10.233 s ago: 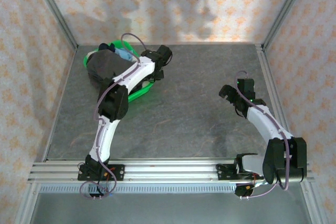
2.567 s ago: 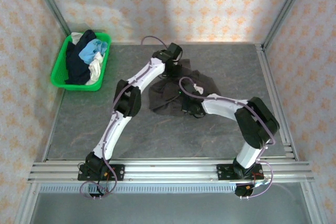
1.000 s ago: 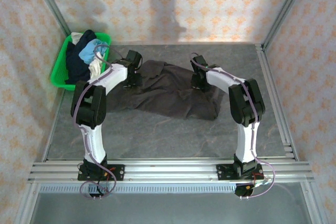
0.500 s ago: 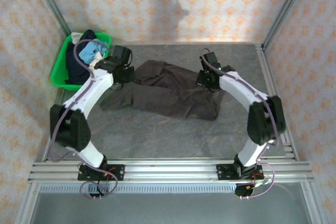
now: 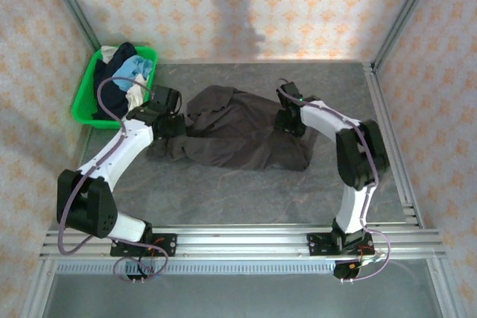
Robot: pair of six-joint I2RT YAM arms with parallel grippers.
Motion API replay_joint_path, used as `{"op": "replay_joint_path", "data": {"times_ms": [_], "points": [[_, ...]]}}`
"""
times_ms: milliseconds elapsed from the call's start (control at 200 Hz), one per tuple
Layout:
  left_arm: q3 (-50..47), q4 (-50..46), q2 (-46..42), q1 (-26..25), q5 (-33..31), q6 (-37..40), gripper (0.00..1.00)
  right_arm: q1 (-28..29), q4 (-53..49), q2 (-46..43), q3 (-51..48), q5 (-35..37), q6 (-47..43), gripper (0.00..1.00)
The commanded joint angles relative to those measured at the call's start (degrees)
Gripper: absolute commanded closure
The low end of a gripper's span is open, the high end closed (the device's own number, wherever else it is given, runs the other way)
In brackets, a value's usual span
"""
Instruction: Fold and stack the t-shirts
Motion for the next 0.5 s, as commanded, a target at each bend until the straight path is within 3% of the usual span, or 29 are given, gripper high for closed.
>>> {"op": "replay_joint_path", "data": {"times_ms": [0, 210, 330, 410, 495], "points": [[-1.3, 1.3, -0.5, 0.2, -2.9, -0.1, 1.0, 0.4, -2.3, 2.3, 4.8, 1.0, -0.6, 0.42], [-0.9, 0.0, 0.6, 0.2, -5.1, 0.5, 1.0, 0.8, -0.1, 5.0, 4.9, 2.4, 0.3, 0.5], [0.5, -1.6, 0.0, 0.3, -6.4, 0.2, 1.0, 0.7, -0.3, 8.3, 7.3, 2.1, 0.0, 0.59], [1.8, -2.3, -1.3, 0.2, -6.2, 0.0, 1.0, 0.8, -1.3, 9.4, 9.2, 1.9, -0.2, 0.7], [4.2, -3.6, -3.1, 0.2, -6.5, -0.5, 1.0, 0.9, -3.6, 7.8, 10.4, 3.4, -0.6, 0.89]]}}
